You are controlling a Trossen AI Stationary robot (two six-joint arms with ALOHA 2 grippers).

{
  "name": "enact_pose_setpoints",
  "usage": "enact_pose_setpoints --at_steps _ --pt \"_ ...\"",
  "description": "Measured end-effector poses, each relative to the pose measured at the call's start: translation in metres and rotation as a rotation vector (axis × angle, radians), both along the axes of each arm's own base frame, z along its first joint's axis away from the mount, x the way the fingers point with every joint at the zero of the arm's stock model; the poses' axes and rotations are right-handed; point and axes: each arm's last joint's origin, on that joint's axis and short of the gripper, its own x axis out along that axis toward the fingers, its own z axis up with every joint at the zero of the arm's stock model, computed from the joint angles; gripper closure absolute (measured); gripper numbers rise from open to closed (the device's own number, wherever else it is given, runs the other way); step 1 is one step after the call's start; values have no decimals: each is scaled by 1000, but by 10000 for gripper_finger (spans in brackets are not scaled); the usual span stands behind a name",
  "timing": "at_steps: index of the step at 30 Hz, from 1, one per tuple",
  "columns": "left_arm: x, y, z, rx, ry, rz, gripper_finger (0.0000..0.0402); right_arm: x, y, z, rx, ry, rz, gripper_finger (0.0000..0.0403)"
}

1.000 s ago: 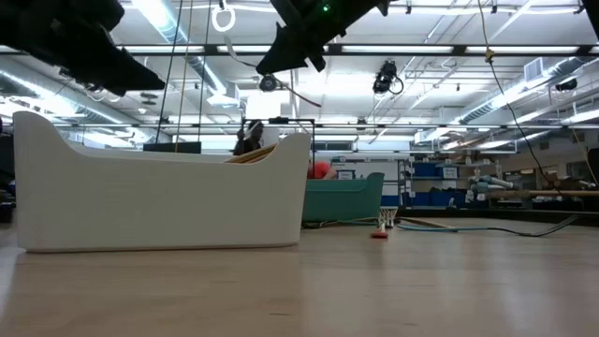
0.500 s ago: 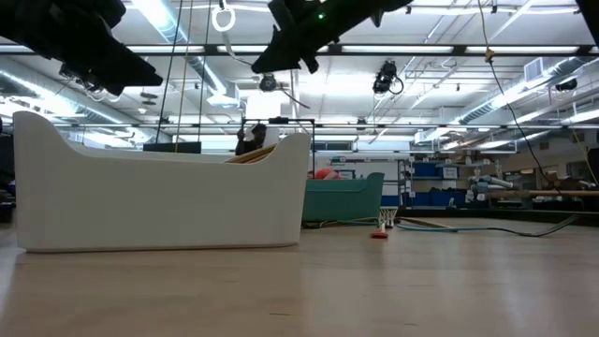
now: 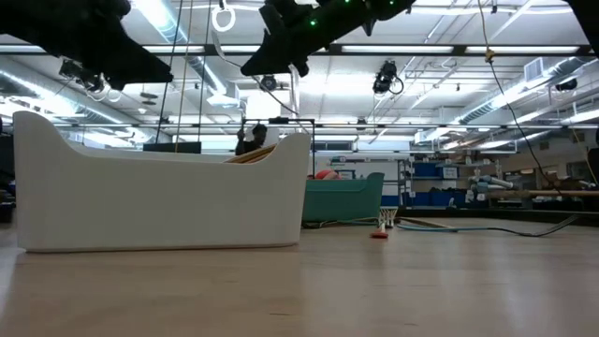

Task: Sort silverware by color (type)
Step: Put the orange fork into the black bin

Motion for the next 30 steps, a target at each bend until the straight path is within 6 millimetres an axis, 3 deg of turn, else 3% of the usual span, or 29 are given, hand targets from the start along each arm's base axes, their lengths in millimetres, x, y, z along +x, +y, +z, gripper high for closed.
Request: enact_pose_setpoints --at_steps 12,21,30 --pt "38 12 -4 65 -24 85 246 4 12 6 45 -77 59 382" --pt "57 30 2 51 -158 15 177 9 33 16 64 -181 207 382" --pt "64 34 12 113 -296 -195 183 10 39 23 91 -248 342 382"
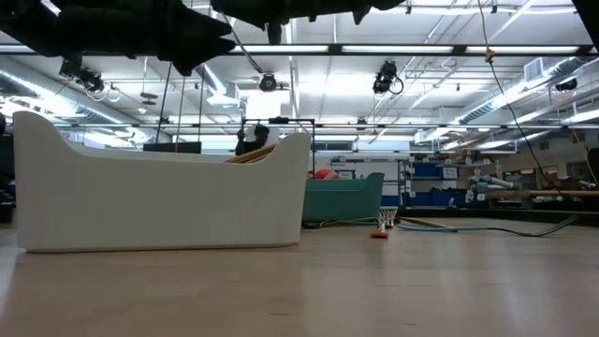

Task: Sort silverware by color (type)
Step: Put the orange fork into the black bin

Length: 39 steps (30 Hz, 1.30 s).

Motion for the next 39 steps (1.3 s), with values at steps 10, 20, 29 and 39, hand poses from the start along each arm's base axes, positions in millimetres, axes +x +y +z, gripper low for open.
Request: enact_pose_setpoints --at_steps 10,20,29,39 --pt "5 2 22 42 -77 -143 204 0 3 14 76 -127 114 382" --pt "18 -1 36 70 -89 -295 255 -2 6 21 143 -175 276 382" --pt "19 -2 43 75 -108 -339 315 -3 6 21 150 -172 342 382" --pt "19 -2 42 41 -105 -342 388 -2 5 19 157 -150 312 374"
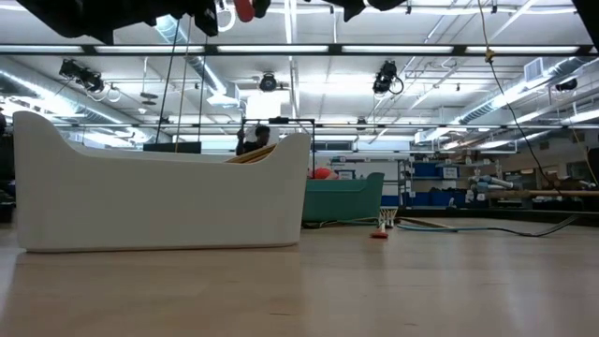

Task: Sort silverware by color (type)
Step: Put the orange fork into the black bin

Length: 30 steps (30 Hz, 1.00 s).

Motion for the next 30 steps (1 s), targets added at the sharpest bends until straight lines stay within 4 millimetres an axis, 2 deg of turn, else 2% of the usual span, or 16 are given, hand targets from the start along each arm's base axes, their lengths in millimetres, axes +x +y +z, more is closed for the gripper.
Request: enact_pose_setpoints --at_steps 5,11,19,30 --pt "0 9 -5 -57 57 82 388 1 -5 -8 13 102 -168 370" --pt "-2 20 -10 -120 119 135 389 2 -10 -19 2 187 -231 347" --pt "-3 22 -15 -123 177 151 389 1 -11 -23 -39 223 -309 301" --pt "-14 21 -14 -108 227 176 389 -15 -13 -3 -88 217 -377 267"
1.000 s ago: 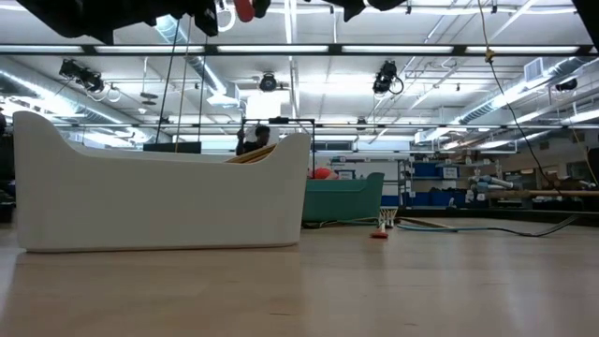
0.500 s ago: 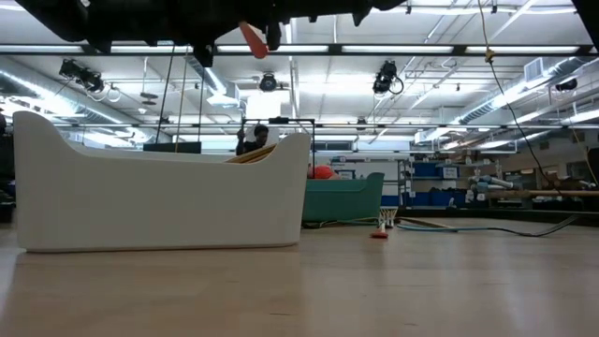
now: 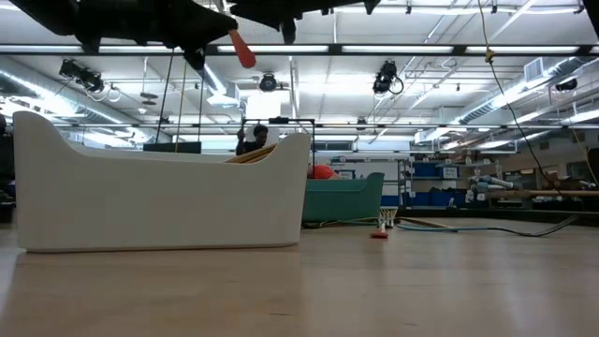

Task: Sort silverware by color (type)
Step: Put the orange fork into the black bin

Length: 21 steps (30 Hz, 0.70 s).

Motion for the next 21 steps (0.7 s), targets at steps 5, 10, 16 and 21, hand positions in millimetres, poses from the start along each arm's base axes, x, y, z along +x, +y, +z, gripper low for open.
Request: enact_pose_setpoints --at_steps 5,10,16,21 --pt "-8 1 -2 14 56 62 389 -5 0 -3 5 82 -21 265" --pt "-13 10 -11 -1 160 165 389 -7 7 -17 -6 156 -79 265" --pt "-20 27 -19 -21 243 291 389 -10 13 -41 -3 229 -166 265" --pt "-25 40 -24 -49 323 372 389 -13 16 -59 31 281 -212 265"
